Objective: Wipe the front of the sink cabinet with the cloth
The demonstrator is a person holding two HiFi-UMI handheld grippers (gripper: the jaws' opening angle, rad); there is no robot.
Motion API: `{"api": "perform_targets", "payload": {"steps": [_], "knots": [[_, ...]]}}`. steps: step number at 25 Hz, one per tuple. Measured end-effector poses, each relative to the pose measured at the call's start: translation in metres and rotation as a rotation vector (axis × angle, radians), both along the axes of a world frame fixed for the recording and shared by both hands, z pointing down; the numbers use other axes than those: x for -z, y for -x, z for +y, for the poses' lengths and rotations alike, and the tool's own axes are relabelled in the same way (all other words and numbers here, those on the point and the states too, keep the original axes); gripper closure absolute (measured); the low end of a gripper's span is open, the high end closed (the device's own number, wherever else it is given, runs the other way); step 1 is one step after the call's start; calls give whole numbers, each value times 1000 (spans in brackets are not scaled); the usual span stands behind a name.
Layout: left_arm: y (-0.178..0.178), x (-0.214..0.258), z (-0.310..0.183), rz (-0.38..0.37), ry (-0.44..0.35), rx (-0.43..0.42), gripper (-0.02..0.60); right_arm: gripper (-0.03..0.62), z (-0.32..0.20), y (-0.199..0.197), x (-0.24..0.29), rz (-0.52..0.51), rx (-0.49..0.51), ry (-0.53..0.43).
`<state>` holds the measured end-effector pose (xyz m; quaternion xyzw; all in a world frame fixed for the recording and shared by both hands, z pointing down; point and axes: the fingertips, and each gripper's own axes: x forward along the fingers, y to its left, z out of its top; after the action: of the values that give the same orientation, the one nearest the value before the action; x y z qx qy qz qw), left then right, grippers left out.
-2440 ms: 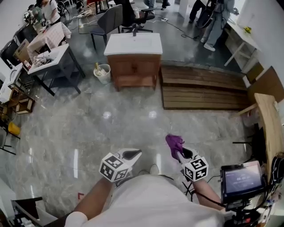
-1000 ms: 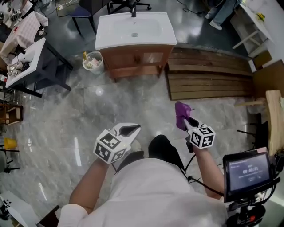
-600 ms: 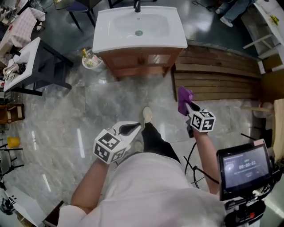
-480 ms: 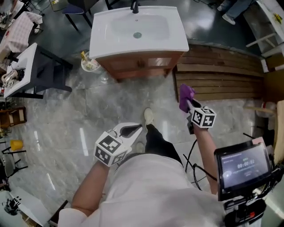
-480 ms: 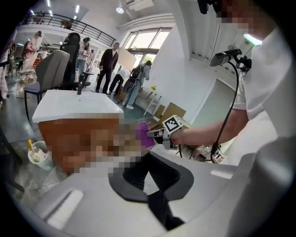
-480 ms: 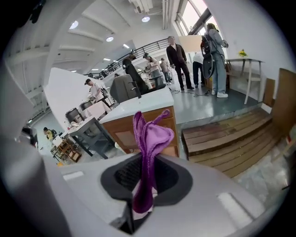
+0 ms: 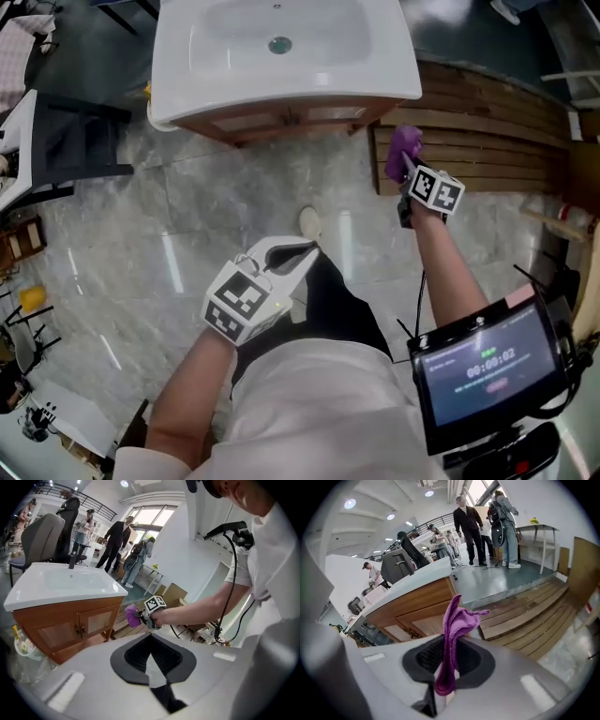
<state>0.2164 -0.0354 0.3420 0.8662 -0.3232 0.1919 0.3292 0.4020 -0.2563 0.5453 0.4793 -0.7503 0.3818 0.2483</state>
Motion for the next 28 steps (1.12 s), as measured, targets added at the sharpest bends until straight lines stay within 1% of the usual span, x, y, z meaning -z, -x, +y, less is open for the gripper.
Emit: {"api": "perform_targets", "payload": {"steps": [5, 9, 18, 22, 28], "knots": [[5, -21, -15, 13, -8, -32, 574, 539, -39, 14, -30, -6, -66, 12], [18, -30, -21, 21, -14, -34, 574, 539, -59, 36, -36, -26, -76, -4], [50, -46, -14, 42, 1, 16, 574, 539, -63, 102, -41, 17, 51, -49], [66, -47, -10, 50, 2, 45, 574, 539, -58, 136, -38, 42, 135, -67], [91, -50, -5, 61, -6, 77, 574, 539, -44, 192, -43, 41, 227, -61]]}}
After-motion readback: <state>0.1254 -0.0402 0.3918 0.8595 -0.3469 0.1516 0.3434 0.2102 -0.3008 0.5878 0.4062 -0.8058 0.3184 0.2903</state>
